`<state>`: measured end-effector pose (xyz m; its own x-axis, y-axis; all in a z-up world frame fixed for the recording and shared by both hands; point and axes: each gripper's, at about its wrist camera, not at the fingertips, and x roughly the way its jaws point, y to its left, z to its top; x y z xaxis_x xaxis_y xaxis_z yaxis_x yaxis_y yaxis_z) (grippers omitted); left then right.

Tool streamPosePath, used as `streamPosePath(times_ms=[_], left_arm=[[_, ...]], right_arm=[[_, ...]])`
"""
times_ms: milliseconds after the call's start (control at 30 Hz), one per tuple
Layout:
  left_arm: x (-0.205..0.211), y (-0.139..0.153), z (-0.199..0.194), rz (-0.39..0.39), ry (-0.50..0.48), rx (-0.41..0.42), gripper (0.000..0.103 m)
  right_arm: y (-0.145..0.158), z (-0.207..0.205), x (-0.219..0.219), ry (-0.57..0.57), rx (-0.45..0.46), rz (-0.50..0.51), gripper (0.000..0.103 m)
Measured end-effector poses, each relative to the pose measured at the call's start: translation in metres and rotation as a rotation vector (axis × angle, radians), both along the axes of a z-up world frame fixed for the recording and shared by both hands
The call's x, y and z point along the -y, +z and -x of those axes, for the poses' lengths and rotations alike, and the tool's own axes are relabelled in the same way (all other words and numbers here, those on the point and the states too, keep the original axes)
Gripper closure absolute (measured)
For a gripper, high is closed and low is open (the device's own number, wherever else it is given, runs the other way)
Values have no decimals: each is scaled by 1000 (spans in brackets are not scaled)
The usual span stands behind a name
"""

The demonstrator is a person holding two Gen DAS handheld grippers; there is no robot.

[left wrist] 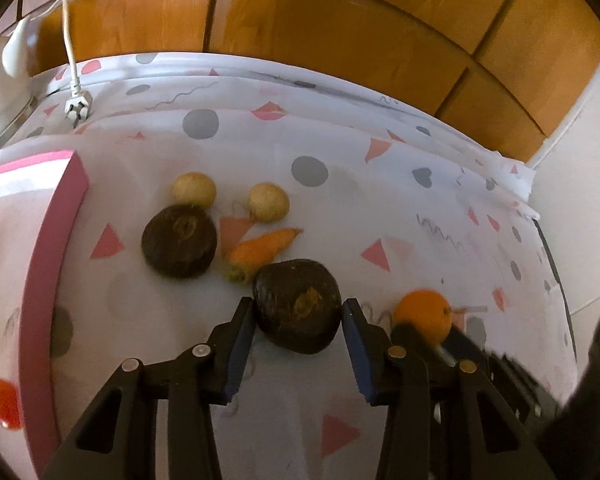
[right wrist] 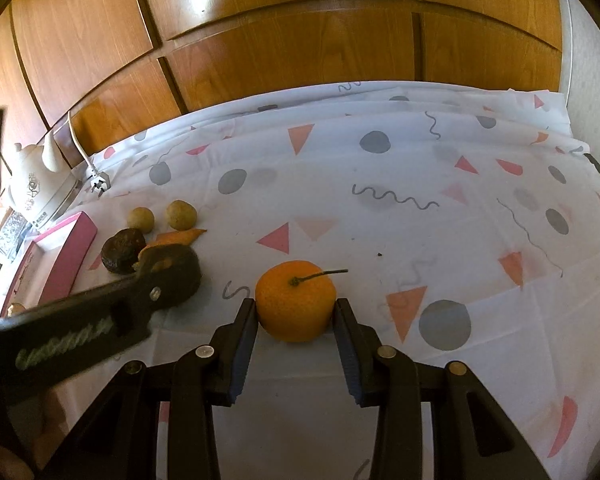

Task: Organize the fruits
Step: 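Grasp the dark round beet with the left gripper, then carry the dark beet into the pink tray and open the left gripper while the right places the mandarin there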

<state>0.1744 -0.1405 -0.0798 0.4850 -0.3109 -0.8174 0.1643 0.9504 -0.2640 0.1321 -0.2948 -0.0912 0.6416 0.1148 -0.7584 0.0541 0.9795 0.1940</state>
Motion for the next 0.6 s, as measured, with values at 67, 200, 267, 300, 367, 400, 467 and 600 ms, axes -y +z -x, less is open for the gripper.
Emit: streamPosePath(times_ms=[67, 200, 267, 300, 367, 400, 467, 600], left_arm=[[-9, 1, 11, 17, -8, 11, 59], [-25, 2, 31, 4, -27, 25, 59], [-32, 3, 43, -18, -46, 48, 59], [-33, 3, 45, -23, -50, 55, 59], [-40, 2, 55, -32, -55, 64, 59], [-43, 1, 60, -29, -57, 72, 59], [-47, 0, 68, -44, -60, 102, 59], [-41, -4, 70, -78, -71, 142, 60]], right_arm=[[0, -1, -2, 2, -3, 7, 64], [1, 2, -8, 17, -9, 39, 64], [1, 2, -8, 16, -11, 31, 65], [1, 4, -8, 17, -11, 31, 65], [1, 7, -9, 23, -12, 34, 65], [1, 8, -10, 26, -12, 35, 65], [2, 12, -12, 35, -12, 42, 65], [2, 20, -16, 45, -10, 55, 65]])
